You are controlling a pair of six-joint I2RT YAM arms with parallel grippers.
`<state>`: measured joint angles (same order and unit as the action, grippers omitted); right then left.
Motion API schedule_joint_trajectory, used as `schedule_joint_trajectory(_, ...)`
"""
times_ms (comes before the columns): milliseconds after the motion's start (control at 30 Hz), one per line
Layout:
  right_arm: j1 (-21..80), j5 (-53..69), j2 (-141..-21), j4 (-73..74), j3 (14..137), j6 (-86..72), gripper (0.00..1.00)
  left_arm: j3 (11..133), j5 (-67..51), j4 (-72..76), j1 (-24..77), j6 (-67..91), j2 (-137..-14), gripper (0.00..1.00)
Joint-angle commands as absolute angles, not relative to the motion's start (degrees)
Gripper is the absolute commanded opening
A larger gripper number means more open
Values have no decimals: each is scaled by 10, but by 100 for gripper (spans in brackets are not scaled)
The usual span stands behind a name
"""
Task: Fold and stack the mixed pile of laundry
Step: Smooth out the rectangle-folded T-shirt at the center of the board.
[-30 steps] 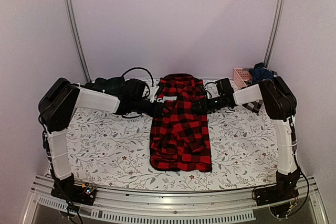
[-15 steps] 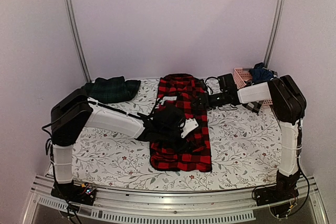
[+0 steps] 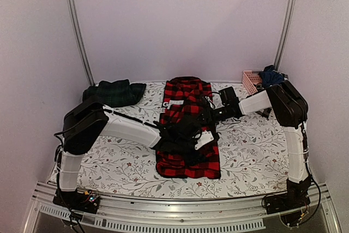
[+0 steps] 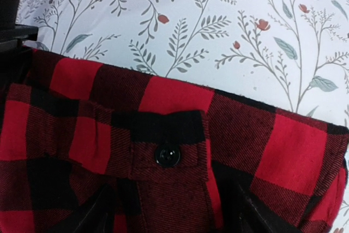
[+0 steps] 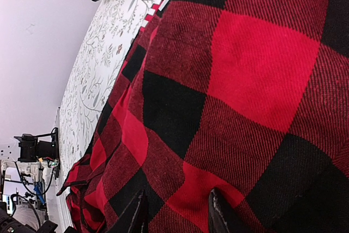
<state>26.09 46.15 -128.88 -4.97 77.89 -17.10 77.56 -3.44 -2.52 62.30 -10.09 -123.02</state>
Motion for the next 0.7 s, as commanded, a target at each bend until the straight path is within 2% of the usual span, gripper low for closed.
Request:
schedule_joint_trajectory(0,260,450,-1317,-43,774,-167,36,796,-11,-34,633,-113,-1252,71)
schedule_joint_trajectory(67,259,447,-1317,-43,775,-167,36,804,-2,-40,632,-113,-1259,64)
schedule_joint_trajectory(233,260,445,-1319,-33,782,-160,36,772,28,-16,629,-121,-1217,34)
schedule_joint_trajectory(433,259,443,-1320,-32,784,-157,37,722,6,27,630,-131,-1154,18)
schedule_joint_trajectory(533,260,443,-1321,-30,786,-155,36,718,-14,16,630,-140,-1151,4)
schedule_joint_trajectory(600,259,443,-1322,-28,788,-155,37,717,-28,5,631,-145,-1153,1)
schedule_joint_trajectory(633,259,443,-1322,-28,789,-154,37,718,-35,2,630,-146,-1155,2)
schedule_joint_trajectory(667,259,443,-1323,-26,790,-153,37,719,-44,-20,631,-147,-1158,8)
